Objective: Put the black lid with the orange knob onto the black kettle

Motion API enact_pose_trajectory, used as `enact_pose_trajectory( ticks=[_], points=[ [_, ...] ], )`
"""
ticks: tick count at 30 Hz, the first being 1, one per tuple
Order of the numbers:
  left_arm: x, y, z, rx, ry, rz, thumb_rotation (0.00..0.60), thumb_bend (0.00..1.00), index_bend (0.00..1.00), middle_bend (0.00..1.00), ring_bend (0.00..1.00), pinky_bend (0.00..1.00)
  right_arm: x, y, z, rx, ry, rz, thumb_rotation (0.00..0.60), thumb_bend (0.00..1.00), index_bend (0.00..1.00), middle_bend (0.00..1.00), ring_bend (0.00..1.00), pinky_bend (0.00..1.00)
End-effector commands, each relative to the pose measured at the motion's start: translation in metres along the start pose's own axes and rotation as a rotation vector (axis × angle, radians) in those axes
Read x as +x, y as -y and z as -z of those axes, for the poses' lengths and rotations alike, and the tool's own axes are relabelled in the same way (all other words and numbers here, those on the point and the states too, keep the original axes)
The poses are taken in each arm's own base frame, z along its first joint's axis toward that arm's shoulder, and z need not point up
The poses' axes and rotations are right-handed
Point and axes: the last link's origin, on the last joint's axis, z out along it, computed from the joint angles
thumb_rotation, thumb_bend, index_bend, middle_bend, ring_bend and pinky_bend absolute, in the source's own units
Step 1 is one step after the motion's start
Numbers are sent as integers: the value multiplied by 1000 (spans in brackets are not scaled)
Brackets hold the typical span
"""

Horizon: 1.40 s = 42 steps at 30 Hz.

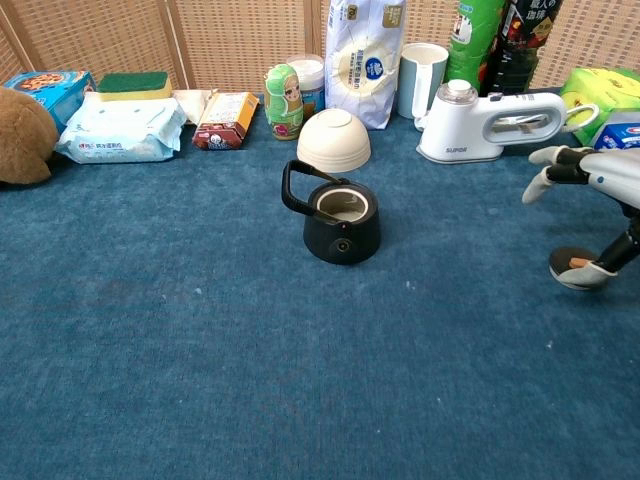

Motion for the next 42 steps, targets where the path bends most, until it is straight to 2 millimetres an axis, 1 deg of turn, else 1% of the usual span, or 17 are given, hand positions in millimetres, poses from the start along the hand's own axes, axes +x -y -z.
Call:
enact_pose_trajectory(
  ticks=[1,6,10,21,26,37,42],
  points=[
    [-2,-1,0,-5,7,-3,600,128,0,0,0,46,-1,-4,0,-9,10,-3,520,178,254,32,0,0],
    [-4,-4,0,-10,11,-9,600,129,0,0,0,46,-7,-11,-2,-26,33,-9,522,178,283,35,0,0],
    [-4,-3,0,-4,13,-11,600,128,0,0,0,46,-10,-16,-4,-29,39,18,522,178,291,37,0,0],
    [-5,-4,-1,-3,15,-14,600,128,0,0,0,46,-20,-17,-6,-36,47,12,524,180,299,41,5,0],
    [-6,-4,-1,-4,19,-14,600,128,0,0,0,46,-21,-20,-7,-43,45,11,542,182,312,44,10,0],
    [-7,-5,-1,-5,22,-15,600,127,0,0,0,46,-23,-25,-9,-56,44,15,550,184,331,46,12,0],
    [-7,-4,-1,-3,21,-14,600,128,0,0,0,46,-24,-26,-10,-63,48,20,566,186,337,47,12,0]
  ],
)
